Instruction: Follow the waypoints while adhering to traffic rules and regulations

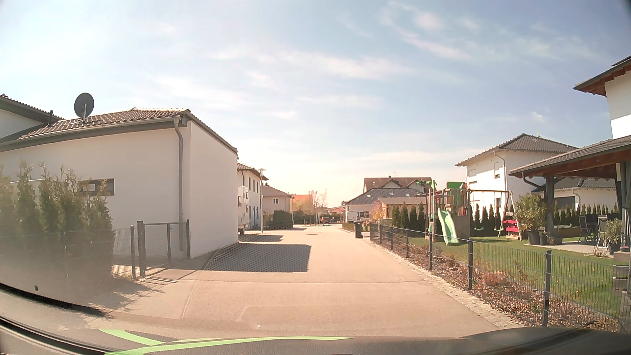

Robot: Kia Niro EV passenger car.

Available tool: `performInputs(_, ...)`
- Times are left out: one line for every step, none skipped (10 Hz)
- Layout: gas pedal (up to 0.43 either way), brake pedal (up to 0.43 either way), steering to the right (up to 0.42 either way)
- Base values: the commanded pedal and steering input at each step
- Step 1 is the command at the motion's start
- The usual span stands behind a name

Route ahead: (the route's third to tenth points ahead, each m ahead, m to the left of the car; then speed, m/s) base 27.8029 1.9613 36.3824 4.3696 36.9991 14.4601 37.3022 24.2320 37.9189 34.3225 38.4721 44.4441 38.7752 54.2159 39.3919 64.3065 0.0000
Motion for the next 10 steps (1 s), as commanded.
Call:
performInputs(0.0,0.354,0.0)
performInputs(0.0,0.354,0.0)
performInputs(0.0,0.354,0.0)
performInputs(0.0,0.348,0.0)
performInputs(0.0,0.348,0.0)
performInputs(0.0,0.354,0.0)
performInputs(0.0,0.354,0.0)
performInputs(0.0,0.354,0.0)
performInputs(0.0,0.354,0.0)
performInputs(0.0,0.354,0.0)
